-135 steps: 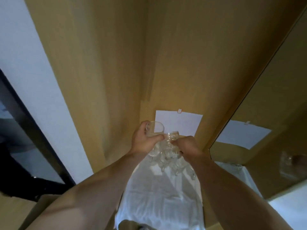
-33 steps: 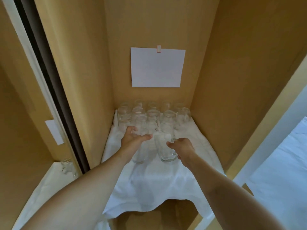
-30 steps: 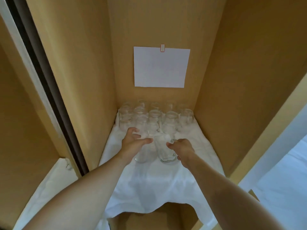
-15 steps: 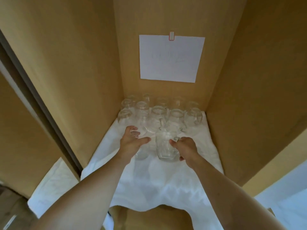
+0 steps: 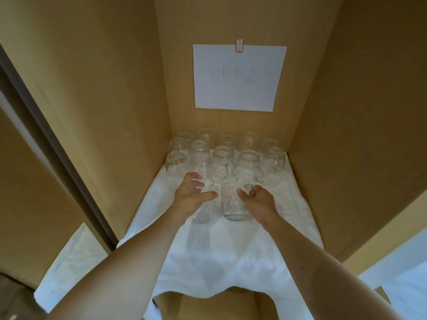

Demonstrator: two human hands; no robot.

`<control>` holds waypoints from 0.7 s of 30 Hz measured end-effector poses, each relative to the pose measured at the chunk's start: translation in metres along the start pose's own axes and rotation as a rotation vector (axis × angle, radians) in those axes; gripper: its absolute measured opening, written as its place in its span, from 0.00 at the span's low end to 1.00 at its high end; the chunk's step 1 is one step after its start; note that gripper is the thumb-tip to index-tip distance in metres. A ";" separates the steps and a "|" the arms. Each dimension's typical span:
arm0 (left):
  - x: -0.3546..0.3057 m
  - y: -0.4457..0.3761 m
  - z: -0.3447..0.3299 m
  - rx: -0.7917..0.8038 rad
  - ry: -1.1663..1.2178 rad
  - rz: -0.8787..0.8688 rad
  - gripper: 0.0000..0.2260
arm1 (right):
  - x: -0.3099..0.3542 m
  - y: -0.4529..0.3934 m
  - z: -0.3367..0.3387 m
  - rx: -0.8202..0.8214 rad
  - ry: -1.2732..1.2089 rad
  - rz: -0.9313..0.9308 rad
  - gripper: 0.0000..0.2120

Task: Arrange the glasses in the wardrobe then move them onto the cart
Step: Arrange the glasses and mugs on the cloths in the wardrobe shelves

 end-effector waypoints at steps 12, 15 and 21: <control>-0.009 -0.021 -0.007 0.031 -0.084 -0.029 0.29 | -0.020 0.000 0.006 0.004 -0.307 -0.273 0.21; -0.008 -0.024 -0.005 -0.018 -0.048 -0.050 0.29 | -0.029 0.000 0.008 0.046 -0.421 -0.405 0.22; -0.005 -0.021 -0.003 0.006 -0.055 -0.074 0.30 | -0.035 0.006 -0.020 0.438 -0.999 -0.595 0.16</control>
Point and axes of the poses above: each hand's wrist, its own y-axis away from the middle knuckle, its own z-axis out of the back of the hand, x = y × z, the point moved 7 cm from there along -y, towards the middle knuckle, and after that the axes turned 14 degrees about -z, right-handed, at the moved point
